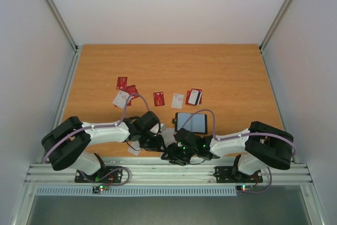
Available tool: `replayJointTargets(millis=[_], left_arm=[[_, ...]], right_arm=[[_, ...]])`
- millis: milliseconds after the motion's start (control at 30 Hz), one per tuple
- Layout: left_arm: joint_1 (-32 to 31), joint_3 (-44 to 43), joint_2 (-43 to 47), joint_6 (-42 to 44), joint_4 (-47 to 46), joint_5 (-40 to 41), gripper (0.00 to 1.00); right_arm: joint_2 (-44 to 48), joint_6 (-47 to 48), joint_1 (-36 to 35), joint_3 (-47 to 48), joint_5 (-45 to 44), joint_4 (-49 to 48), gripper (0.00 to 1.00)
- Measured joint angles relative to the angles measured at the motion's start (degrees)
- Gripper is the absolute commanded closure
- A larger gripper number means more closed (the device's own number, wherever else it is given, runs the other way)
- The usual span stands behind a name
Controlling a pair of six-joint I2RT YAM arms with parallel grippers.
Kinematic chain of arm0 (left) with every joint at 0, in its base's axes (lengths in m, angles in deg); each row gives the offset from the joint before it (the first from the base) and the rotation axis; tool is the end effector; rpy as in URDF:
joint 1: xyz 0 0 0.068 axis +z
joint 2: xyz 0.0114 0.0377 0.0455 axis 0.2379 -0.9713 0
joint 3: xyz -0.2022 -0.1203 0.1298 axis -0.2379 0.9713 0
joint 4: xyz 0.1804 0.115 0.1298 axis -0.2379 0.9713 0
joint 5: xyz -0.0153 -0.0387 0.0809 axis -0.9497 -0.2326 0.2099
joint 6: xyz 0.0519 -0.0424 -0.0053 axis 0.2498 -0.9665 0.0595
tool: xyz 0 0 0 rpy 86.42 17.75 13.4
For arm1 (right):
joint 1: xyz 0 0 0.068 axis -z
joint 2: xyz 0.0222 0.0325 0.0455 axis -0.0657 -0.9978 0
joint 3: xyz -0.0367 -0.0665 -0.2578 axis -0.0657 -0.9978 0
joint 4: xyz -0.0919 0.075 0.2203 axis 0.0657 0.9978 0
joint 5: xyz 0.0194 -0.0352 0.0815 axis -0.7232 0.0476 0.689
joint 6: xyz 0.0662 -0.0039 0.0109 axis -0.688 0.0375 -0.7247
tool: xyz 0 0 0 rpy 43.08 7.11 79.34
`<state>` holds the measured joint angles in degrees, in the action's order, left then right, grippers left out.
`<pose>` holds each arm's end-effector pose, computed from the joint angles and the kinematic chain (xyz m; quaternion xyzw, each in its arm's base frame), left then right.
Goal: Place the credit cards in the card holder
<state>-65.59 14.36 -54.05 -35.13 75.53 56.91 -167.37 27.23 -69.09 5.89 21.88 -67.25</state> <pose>0.1258 -0.2028 0.1209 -0.1438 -0.9363 0.3177 0.0421 0.0815 0.2263 0.1023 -0.1684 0.9023 0.3960 0.0264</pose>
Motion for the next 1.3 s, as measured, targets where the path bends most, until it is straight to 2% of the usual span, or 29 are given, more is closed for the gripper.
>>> replayJointTargets(millis=[733, 1300], left_arm=[[0.0, 1.1, 1.3, -1.3, -0.5, 0.4, 0.67], [0.0, 1.3, 1.3, -2.4, -1.1, 0.2, 0.68]], right_arm=[[2.4, 6.7, 0.3, 6.4, -2.6, 14.4, 0.54], [2.3, 9.1, 1.5, 7.5, -1.2, 16.7, 0.55]])
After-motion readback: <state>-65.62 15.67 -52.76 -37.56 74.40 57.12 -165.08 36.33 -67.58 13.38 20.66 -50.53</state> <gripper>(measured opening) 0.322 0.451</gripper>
